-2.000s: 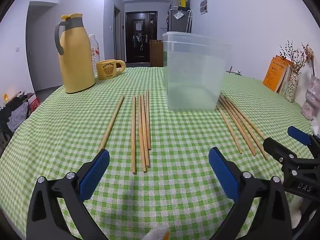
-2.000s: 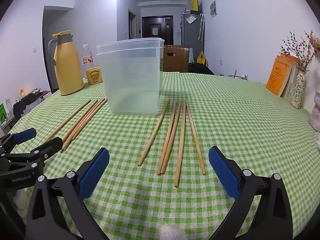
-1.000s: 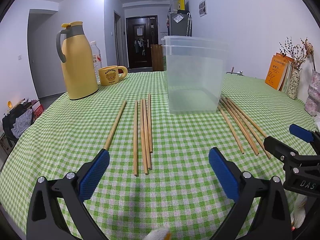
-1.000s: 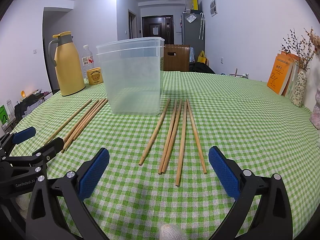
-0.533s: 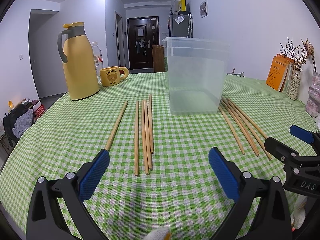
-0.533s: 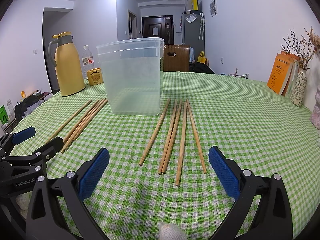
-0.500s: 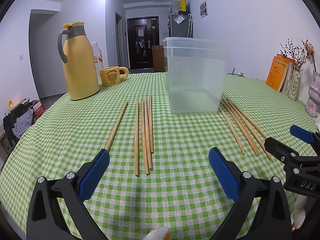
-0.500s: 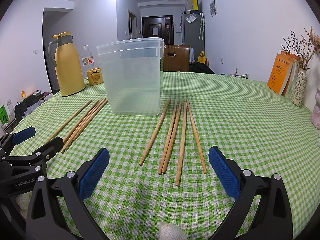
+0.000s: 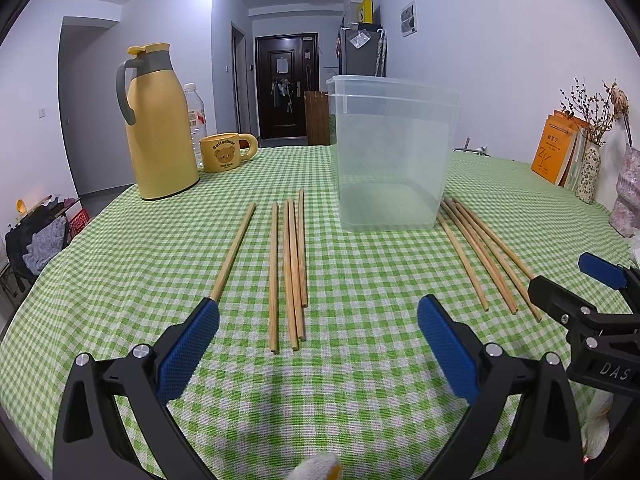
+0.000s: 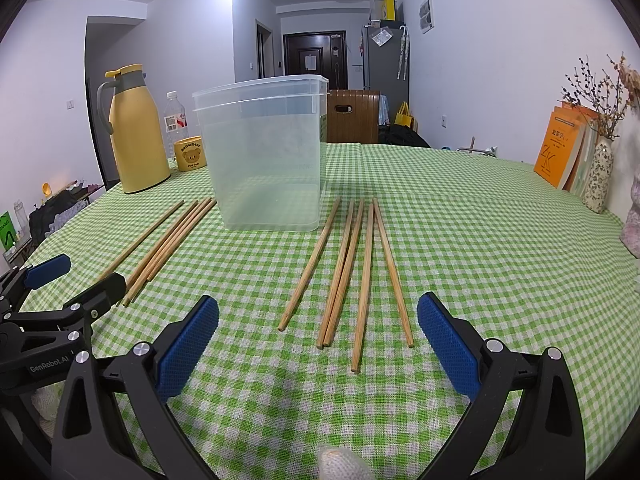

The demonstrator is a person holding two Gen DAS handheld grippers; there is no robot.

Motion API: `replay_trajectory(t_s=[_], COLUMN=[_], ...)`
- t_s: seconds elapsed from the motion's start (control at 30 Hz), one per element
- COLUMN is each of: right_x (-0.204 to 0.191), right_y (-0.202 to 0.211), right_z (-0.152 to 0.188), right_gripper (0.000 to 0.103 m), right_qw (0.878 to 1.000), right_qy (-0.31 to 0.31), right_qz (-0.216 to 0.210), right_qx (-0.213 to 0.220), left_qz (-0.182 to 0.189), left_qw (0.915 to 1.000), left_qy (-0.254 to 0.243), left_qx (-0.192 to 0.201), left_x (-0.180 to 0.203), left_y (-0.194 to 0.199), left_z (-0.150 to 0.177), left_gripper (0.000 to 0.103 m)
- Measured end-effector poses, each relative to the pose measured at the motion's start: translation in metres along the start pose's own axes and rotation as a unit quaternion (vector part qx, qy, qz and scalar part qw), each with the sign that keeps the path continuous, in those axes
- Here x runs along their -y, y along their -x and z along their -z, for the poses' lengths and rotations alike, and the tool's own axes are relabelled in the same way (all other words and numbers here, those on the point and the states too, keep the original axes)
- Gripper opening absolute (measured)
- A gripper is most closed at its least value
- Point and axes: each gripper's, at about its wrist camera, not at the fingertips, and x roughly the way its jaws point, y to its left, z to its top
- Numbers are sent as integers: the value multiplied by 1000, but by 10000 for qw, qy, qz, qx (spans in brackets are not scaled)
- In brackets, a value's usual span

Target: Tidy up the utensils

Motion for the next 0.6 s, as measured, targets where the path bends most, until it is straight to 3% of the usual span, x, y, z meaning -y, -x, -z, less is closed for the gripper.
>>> replay_trajectory(t_s=[0.6], right_x=[-2], right_y=[0], right_z=[0], right_gripper=[96], right_qw=[10000], right_qy=[0], right_qz=[-1], right_qx=[0], left_qz=[4], left_qw=[10000], left_qy=[39], left_qx=[54], left_x=[-1], left_y=[2], left_z=[1], left_gripper=[96])
